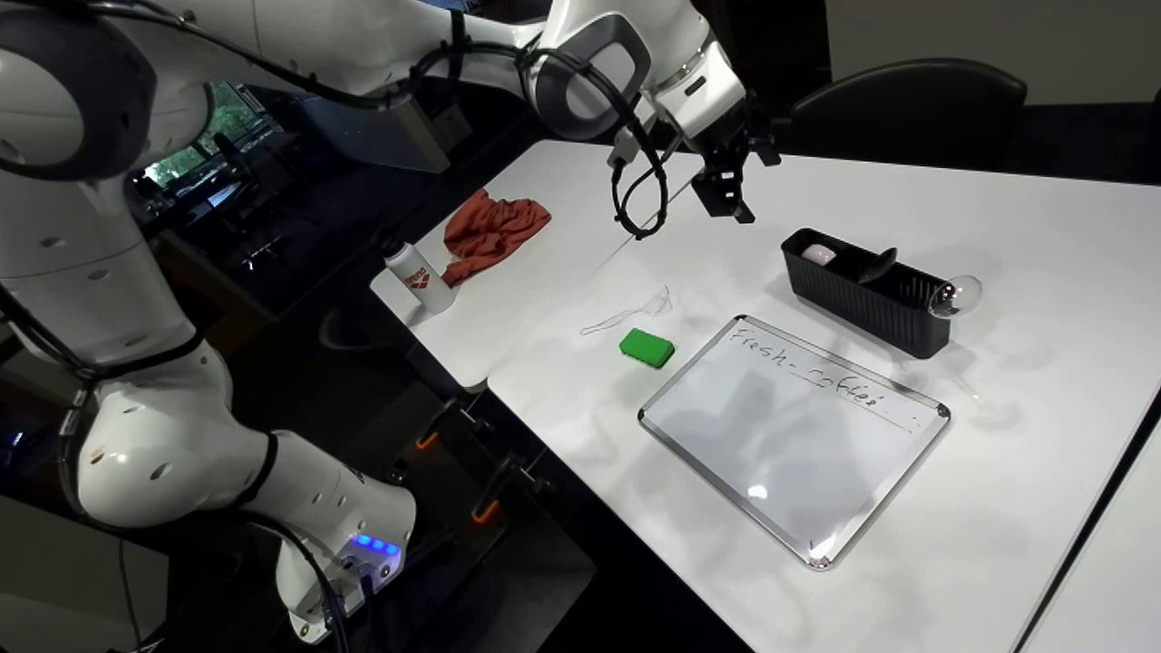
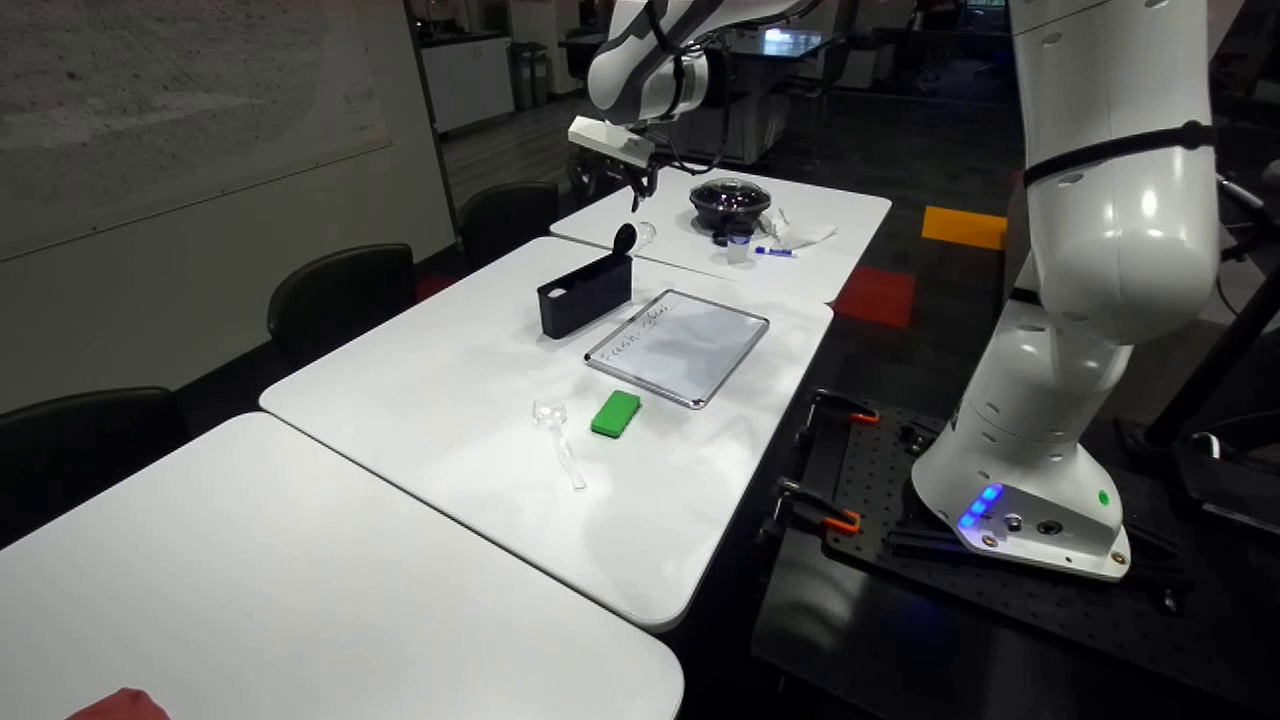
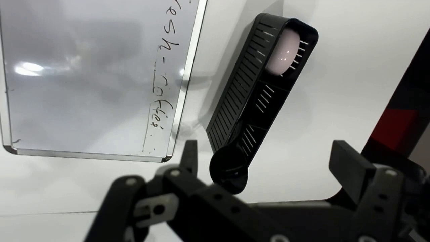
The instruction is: Move the cutlery holder to the right
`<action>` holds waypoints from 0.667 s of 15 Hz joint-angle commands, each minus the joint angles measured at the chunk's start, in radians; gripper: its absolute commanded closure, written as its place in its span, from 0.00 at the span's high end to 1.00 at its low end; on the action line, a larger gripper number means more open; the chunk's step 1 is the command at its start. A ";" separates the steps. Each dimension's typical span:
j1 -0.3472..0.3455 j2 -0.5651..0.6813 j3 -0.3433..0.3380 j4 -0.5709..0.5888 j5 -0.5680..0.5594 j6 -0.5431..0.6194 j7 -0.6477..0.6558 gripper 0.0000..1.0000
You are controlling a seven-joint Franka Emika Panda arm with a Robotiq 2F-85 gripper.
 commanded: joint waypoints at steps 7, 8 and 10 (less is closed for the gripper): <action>0.011 -0.022 -0.011 -0.031 0.007 0.002 -0.007 1.00; 0.011 -0.022 -0.011 -0.031 0.007 0.002 -0.007 1.00; 0.011 -0.022 -0.011 -0.031 0.007 0.002 -0.007 1.00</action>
